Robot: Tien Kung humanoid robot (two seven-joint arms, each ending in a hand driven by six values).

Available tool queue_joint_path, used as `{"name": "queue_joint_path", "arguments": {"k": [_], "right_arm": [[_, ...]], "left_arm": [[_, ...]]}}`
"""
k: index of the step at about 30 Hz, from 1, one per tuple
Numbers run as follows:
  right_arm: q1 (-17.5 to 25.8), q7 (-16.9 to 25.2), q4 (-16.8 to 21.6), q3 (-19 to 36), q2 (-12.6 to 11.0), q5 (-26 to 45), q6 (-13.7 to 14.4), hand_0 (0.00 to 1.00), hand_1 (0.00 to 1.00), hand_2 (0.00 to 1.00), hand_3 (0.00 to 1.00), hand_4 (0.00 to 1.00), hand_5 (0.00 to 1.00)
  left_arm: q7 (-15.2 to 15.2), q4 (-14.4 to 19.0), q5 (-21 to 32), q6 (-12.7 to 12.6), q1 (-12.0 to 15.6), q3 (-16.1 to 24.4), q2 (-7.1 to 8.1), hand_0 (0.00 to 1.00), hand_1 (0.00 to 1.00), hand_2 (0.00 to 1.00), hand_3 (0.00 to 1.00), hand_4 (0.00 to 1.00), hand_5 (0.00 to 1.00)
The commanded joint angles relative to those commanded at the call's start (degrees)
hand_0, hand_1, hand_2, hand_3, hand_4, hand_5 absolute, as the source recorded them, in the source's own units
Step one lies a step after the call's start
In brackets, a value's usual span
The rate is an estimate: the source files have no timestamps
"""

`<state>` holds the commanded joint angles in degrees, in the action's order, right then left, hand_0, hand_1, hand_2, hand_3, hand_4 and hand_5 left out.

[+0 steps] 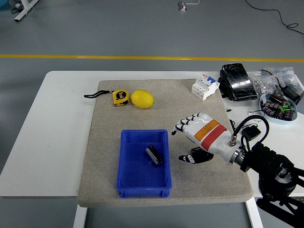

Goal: Pick up the battery,place it into the box

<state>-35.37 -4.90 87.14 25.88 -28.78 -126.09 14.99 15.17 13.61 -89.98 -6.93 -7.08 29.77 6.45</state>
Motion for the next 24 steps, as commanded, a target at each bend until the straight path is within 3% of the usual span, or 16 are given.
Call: {"name": "queue_joint_path", "arguments": {"k": [9, 10, 11, 24], "right_arm": [[-4.15, 3.82, -6.76, -4.35, -0.76, 4.6, 1.45, 0.634, 0.654, 0.72, 0.661, 0.914, 0.248], [-4.7, 4.21, -7.63, -4.92, -0.63, 5.63, 1.53, 0.634, 0.654, 0.72, 0.661, 0.914, 0.248], [-5.06, 4.42, -8.26, -5.23, -0.47, 6.13, 1.54, 0.556, 0.565, 0.623, 0.635, 0.861, 0.21], [-6.08, 5.49, -14.15, -6.73, 1.84, 9.12, 0.72, 0.534, 0.529, 0.586, 0.613, 0.842, 0.181]], "left_arm": [[-0.68, 0.04, 0.87, -0.01, -0.09, -0.43, -0.22, 0.703, 0.582, 0.667, 0.666, 0.72, 0.66], [-0.72, 0.04, 0.71, 0.07, -0.07, -0.3, -0.28, 0.703, 0.582, 0.667, 0.666, 0.72, 0.66], [-0.74, 0.05, 0.58, 0.15, -0.07, -0.23, -0.31, 0.71, 0.592, 0.678, 0.666, 0.72, 0.661], [-1.07, 0.21, 0.84, 0.87, 0.0, -0.52, -0.57, 0.717, 0.605, 0.686, 0.669, 0.719, 0.662]]}}
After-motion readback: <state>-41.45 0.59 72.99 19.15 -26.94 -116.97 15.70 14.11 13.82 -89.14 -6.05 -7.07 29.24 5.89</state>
